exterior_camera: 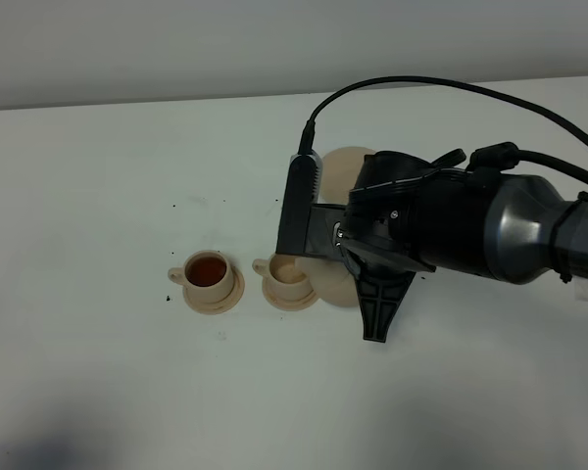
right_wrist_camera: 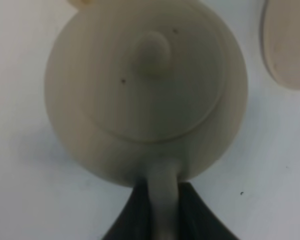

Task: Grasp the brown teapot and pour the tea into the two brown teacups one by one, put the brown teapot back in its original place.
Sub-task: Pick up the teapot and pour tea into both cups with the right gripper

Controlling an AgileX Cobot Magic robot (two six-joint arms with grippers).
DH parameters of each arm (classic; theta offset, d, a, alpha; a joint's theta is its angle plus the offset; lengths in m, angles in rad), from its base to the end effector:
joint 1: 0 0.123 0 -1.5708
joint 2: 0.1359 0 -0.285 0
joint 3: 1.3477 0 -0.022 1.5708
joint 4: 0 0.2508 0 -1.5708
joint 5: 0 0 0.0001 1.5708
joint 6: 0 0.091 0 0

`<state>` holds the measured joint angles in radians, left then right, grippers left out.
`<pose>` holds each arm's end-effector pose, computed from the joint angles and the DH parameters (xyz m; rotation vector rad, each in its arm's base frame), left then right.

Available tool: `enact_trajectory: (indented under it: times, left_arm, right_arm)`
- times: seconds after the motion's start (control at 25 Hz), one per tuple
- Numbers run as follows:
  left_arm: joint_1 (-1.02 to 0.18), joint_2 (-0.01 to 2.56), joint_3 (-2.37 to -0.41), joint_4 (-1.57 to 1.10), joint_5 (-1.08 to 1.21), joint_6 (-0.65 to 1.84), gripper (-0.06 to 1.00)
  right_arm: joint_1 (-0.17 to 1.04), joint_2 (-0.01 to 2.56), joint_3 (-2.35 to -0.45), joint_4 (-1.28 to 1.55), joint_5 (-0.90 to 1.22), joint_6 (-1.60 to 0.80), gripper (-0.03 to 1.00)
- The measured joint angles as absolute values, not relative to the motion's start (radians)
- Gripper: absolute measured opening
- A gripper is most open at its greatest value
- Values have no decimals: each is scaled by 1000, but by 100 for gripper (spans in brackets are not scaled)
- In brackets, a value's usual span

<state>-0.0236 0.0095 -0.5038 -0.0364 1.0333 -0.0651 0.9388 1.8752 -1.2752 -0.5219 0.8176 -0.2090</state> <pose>-0.0028 -0.0028 0.2807 -0.0410 2.0231 -0.0996 0.2493 0.2844 0.1962 -1.8312 2.0393 -0.4317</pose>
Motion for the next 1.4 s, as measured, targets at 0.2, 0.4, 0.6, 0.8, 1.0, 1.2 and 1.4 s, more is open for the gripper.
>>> enact_trajectory:
  times: [0.2, 0.4, 0.6, 0.8, 1.0, 1.2, 1.4]
  left_arm:
    - [-24, 10, -504, -36, 1033, -65, 41]
    - [-24, 10, -504, -36, 1033, -65, 41]
    - [-24, 10, -504, -36, 1033, -65, 41]
    - [-24, 10, -504, -36, 1033, -65, 41]
    - [-24, 10, -504, -36, 1033, -65, 41]
    - [-24, 10, -504, -36, 1033, -65, 41]
    - [-24, 10, -504, -36, 1033, -65, 41]
  right_arm:
    - [939, 1875, -1278, -523, 820, -214, 12]
    - [948, 1875, -1278, -547, 826, -223, 12]
    - [958, 1875, -1280, -566, 841, -226, 12]
    - [958, 1875, -1310, -587, 860, -228, 12]
    - [958, 1875, -1326, -592, 869, -242, 12]
    - [958, 1875, -1326, -594, 874, -251, 12]
    - [958, 1875, -1326, -593, 876, -266, 12]
